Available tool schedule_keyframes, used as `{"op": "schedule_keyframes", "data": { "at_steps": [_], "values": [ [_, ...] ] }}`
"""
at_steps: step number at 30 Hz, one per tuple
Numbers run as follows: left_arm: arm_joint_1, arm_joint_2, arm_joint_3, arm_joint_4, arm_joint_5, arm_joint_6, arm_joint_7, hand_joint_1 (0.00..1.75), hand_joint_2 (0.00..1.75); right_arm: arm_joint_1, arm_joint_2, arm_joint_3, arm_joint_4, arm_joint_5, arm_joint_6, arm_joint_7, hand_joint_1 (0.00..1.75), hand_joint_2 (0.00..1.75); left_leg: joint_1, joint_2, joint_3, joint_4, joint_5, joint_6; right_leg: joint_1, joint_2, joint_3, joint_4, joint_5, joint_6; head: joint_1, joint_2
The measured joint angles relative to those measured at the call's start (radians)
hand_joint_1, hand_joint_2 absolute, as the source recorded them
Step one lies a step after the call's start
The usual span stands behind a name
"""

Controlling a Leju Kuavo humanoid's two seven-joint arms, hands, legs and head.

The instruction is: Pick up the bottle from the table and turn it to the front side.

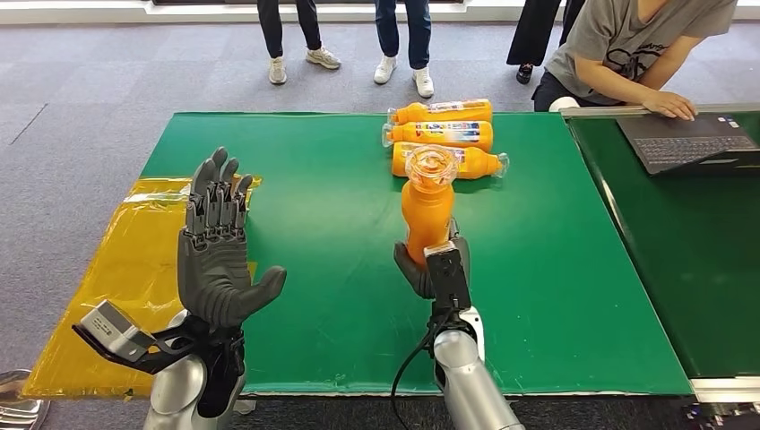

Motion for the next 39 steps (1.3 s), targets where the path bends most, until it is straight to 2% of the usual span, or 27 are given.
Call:
{"op": "schedule_keyframes", "data": {
  "at_steps": [5,14,19,25,39],
  "values": [
    [-0.070,0.008,0.000,0.066,-0.074,-0.015,0.032,0.00,1.75,-0.026,0.007,0.000,0.099,0.009,-0.002,-0.014,1.75,1.75,0.000,-0.001,0.000,0.000,0.000,0.000,0.000,-0.001,0.000,0.000,0.000,0.000,0.000,0.000],
    [-0.356,0.011,-0.022,0.412,-0.154,-0.067,0.074,0.00,1.75,-0.062,0.028,0.003,0.241,0.014,0.001,-0.019,1.75,1.75,0.000,-0.001,0.000,0.000,0.002,-0.001,0.000,-0.001,0.000,0.000,0.002,0.000,0.000,0.000],
    [-0.466,0.001,-0.047,0.581,-0.159,-0.075,0.061,0.00,1.75,-0.072,0.030,0.002,0.287,0.011,-0.012,-0.025,1.75,1.75,0.000,-0.001,0.000,0.000,0.002,-0.001,0.000,0.000,0.000,0.000,0.002,0.000,0.000,0.000],
    [-0.517,-0.009,-0.062,0.683,-0.161,-0.075,0.055,0.00,1.75,-0.078,0.031,0.002,0.308,0.011,-0.016,-0.027,1.75,1.75,0.000,-0.001,-0.001,0.000,0.002,-0.001,0.000,0.000,-0.001,0.000,0.002,0.000,0.000,0.000],
    [-0.551,-0.012,-0.075,0.758,-0.169,-0.075,0.054,0.00,1.75,-0.090,0.031,0.001,0.331,0.020,-0.027,-0.018,1.75,1.75,0.000,-0.001,-0.001,0.000,0.002,-0.001,0.000,0.000,-0.002,0.000,0.002,0.000,0.000,0.000]
  ]
}}
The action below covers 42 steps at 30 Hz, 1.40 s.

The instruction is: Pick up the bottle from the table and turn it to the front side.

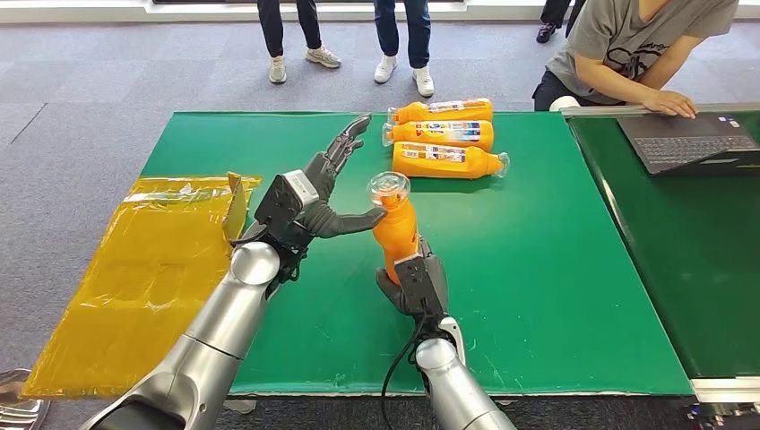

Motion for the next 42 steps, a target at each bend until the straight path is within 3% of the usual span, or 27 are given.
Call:
{"op": "schedule_keyframes", "data": {
  "at_steps": [18,42],
  "values": [
    [-0.130,-0.049,-0.093,0.280,-0.068,-0.056,0.021,0.00,1.75,-0.014,0.000,-0.030,0.015,0.028,-0.032,0.009,1.75,1.75,0.000,0.000,0.000,0.000,0.000,0.000,0.000,0.000,0.000,0.000,0.000,0.000,0.000,0.000],
    [-0.168,-0.055,-0.119,0.361,-0.039,-0.122,0.071,0.00,1.75,-0.015,0.000,-0.050,0.050,0.041,-0.056,0.023,1.75,1.75,0.000,0.000,0.000,0.000,0.000,0.000,0.000,0.000,0.000,0.000,0.000,0.000,0.000,0.000]
  ]
}}
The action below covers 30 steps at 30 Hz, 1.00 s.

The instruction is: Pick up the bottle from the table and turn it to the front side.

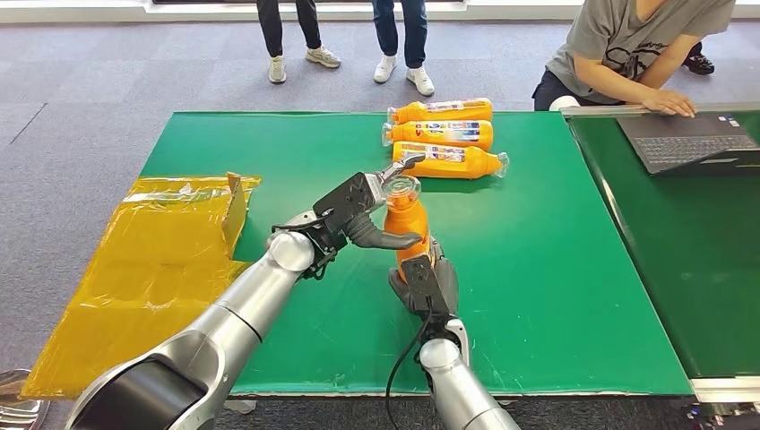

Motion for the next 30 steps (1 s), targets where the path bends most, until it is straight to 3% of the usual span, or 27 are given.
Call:
{"op": "schedule_keyframes", "data": {
  "at_steps": [6,19,24,30],
  "values": [
    [-0.007,0.000,0.003,0.016,0.087,-0.062,0.063,0.00,1.75,0.002,0.000,-0.003,0.007,0.002,-0.009,0.000,1.75,1.75,0.000,0.000,0.000,0.000,0.000,0.000,0.000,0.000,0.000,0.000,0.000,0.000,0.000,0.000],
    [-0.012,-0.001,0.006,0.037,0.094,-0.074,0.070,0.00,1.75,0.002,0.000,-0.006,0.016,0.003,-0.011,0.000,1.75,1.75,0.000,0.000,0.000,0.000,0.000,0.000,0.000,0.000,0.000,0.000,0.000,0.000,0.000,0.000],
    [-0.013,-0.003,0.023,0.044,0.177,-0.120,0.135,0.00,1.75,0.003,0.000,-0.008,0.016,0.008,-0.010,0.005,1.75,1.75,0.000,0.000,0.000,0.000,0.000,0.000,0.000,0.000,0.000,0.000,0.000,0.000,0.000,0.000],
    [-0.014,-0.005,0.033,0.049,0.198,-0.129,0.148,0.00,1.75,0.003,0.000,-0.009,0.016,0.011,-0.011,0.006,1.75,1.75,0.000,0.000,0.000,0.000,0.000,0.000,0.000,-0.001,0.000,0.000,0.000,0.000,0.000,0.000]
  ]
}}
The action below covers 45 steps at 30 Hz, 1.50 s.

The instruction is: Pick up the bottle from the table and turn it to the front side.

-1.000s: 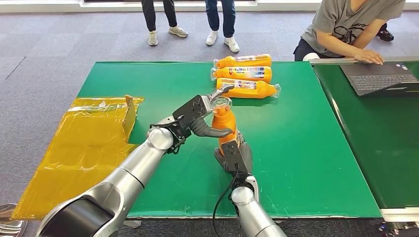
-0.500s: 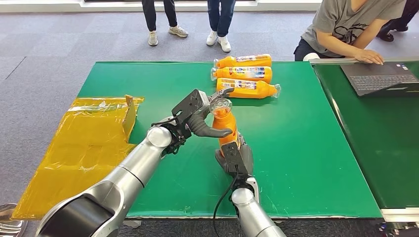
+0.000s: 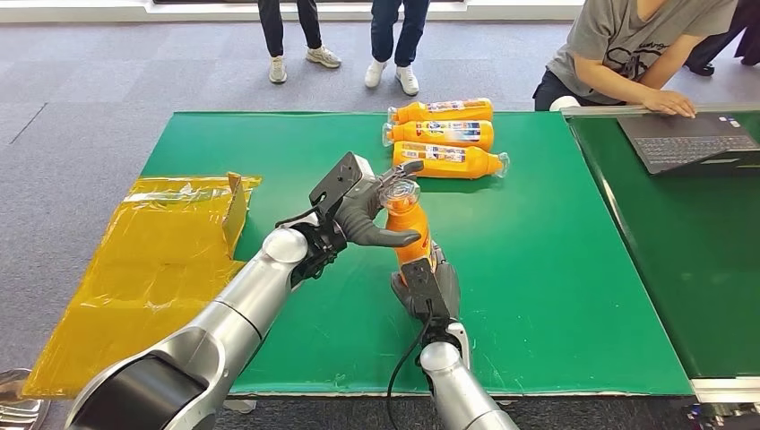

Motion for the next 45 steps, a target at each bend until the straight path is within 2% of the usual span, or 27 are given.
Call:
{"op": "schedule_keyframes", "data": {
  "at_steps": [40,44,45],
  "values": [
    [0.000,-0.002,0.014,0.014,0.001,0.000,0.002,0.00,1.75,0.000,0.000,-0.001,0.000,0.003,0.000,0.000,1.75,1.75,0.000,0.000,0.000,0.000,0.000,0.000,0.000,0.000,0.000,0.000,0.000,0.000,0.000,0.000],
    [0.000,-0.002,0.014,0.015,0.001,0.003,0.002,1.75,1.75,0.000,0.000,-0.001,0.000,0.003,0.000,0.000,1.75,1.75,0.000,0.000,0.000,0.000,0.000,0.000,0.000,0.000,0.000,0.000,0.000,0.000,0.000,0.000],
    [0.001,-0.002,0.014,0.015,0.001,0.012,0.001,1.75,1.75,-0.001,0.000,-0.001,0.000,0.004,0.002,0.000,1.75,1.75,0.000,0.000,0.000,0.000,0.000,0.000,0.000,0.000,0.000,0.000,0.000,0.000,0.000,0.000]
  ]
}}
